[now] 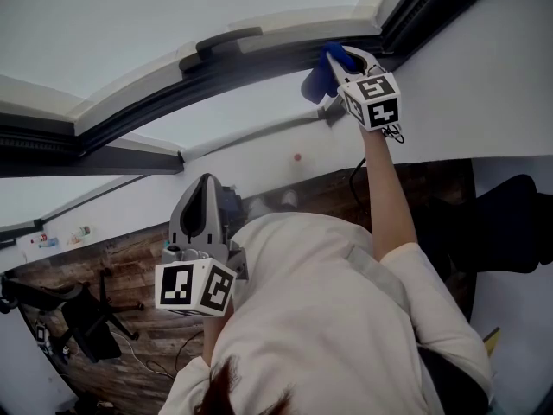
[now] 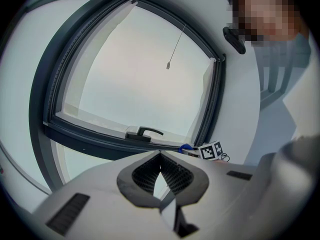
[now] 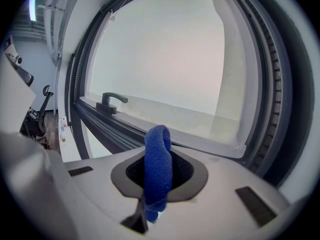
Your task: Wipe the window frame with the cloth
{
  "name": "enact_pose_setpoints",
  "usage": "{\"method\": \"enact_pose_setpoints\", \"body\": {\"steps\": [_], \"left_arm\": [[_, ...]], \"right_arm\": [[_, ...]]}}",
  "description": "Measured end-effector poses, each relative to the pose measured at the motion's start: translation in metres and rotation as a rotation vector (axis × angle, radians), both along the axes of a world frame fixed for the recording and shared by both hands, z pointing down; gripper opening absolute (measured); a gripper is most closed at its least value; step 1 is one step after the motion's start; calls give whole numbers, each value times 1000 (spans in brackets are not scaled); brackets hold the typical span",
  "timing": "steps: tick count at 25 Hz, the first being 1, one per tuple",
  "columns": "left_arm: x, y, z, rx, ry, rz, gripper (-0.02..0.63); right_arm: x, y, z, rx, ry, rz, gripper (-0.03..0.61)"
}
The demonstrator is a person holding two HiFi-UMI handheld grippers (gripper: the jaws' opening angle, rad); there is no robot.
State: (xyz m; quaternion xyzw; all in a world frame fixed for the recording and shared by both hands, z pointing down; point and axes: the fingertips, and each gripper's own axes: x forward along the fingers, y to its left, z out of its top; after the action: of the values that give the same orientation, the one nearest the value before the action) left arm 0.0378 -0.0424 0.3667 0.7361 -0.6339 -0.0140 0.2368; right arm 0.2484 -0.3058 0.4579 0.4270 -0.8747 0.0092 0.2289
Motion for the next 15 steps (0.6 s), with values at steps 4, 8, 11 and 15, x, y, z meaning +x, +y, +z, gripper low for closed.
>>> {"method": "enact_pose_setpoints", "body": {"steps": [4, 8, 11, 15], "left_arm": [[-1, 1, 0, 2, -2, -3, 5], [0, 2, -1, 3, -3, -4, 5], [1, 2, -1, 2, -3, -1, 5], [5, 2, 0, -1, -2, 5, 5]], "right_arm": [[3, -1, 0, 0, 1, 6, 44], [7, -2, -1, 1, 3, 15, 44], [11, -3, -1, 2, 2, 21, 44], [14, -4, -1, 2, 0, 28, 44]]}}
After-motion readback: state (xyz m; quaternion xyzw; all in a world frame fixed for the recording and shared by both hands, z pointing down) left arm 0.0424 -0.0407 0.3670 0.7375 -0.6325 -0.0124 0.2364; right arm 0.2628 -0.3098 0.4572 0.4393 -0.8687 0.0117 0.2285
